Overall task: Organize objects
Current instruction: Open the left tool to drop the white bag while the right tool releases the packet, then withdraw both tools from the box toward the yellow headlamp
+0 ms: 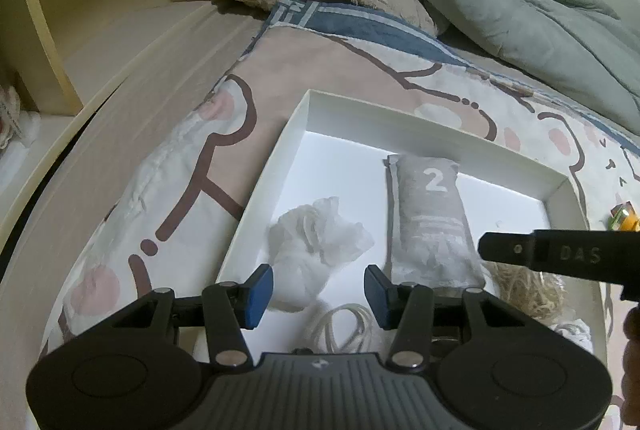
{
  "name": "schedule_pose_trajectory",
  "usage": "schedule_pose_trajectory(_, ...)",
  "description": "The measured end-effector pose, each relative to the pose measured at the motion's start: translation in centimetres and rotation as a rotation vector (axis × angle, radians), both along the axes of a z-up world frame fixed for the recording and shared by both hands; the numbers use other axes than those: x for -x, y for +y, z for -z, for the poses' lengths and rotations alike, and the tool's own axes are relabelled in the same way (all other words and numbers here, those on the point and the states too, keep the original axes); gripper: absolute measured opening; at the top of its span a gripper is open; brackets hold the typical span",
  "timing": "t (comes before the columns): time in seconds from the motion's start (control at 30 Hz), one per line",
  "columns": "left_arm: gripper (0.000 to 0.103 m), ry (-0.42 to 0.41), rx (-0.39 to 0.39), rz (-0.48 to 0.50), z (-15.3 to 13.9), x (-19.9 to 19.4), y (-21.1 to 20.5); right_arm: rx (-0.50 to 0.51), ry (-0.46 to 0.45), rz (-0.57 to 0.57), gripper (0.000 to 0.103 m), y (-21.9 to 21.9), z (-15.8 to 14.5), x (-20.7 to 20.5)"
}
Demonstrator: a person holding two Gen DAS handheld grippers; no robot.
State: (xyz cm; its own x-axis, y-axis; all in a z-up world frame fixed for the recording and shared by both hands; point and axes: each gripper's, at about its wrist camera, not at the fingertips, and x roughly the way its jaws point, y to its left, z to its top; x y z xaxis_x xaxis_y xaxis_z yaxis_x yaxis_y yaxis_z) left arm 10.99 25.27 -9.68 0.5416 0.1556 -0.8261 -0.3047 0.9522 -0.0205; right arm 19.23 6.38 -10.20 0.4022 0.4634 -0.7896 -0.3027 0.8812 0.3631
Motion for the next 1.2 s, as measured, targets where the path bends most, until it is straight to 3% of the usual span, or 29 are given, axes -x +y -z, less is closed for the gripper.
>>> schedule_pose_trajectory(0.13,0.052,-0.012,0.003,-0.005,-0.9,0.6,-0.6,0.019,-0.040,-0.017,0.027,-1.2,-1.2,0.7)
schedule_pose_trajectory(0.27,0.052,-0.023,-0.002,-0.001,-1.8,1.4,-1.6,0.038,-0.079,-0.020,0.044,-2.6,-2.2,1.6)
schedule_pose_trajectory(0.33,0.053,-0.030,-0.007,-0.001,-2.2,1.8,-2.0,0.057,-0.104,-0.032,0.046,-3.2,-2.5,2.2)
schedule_pose_trajectory(0.4,0.059,-0.034,-0.012,-0.002,-2.5,2.1,-2.5,0.063,-0.115,-0.031,0.050,-3.9,-2.9,2.6)
schedule_pose_trajectory(0.53,0.074,-0.041,-0.032,-0.001,-3.2,2.8,-3.3,0.077,-0.139,-0.014,0.068,-5.3,-3.6,3.3)
schedule_pose_trajectory(0.77,0.098,-0.071,-0.046,-0.001,-4.5,4.0,-4.6,0.123,-0.187,-0.001,0.083,-7.4,-4.6,4.4)
schedule_pose_trajectory(1.03,0.103,-0.089,-0.075,0.011,-5.3,4.5,-5.9,0.154,-0.225,0.011,0.101,-9.5,-5.1,5.1)
schedule_pose_trajectory(1.2,0.103,-0.093,-0.085,0.018,-5.5,4.4,-6.5,0.175,-0.254,0.006,0.103,-10.5,-5.6,5.6)
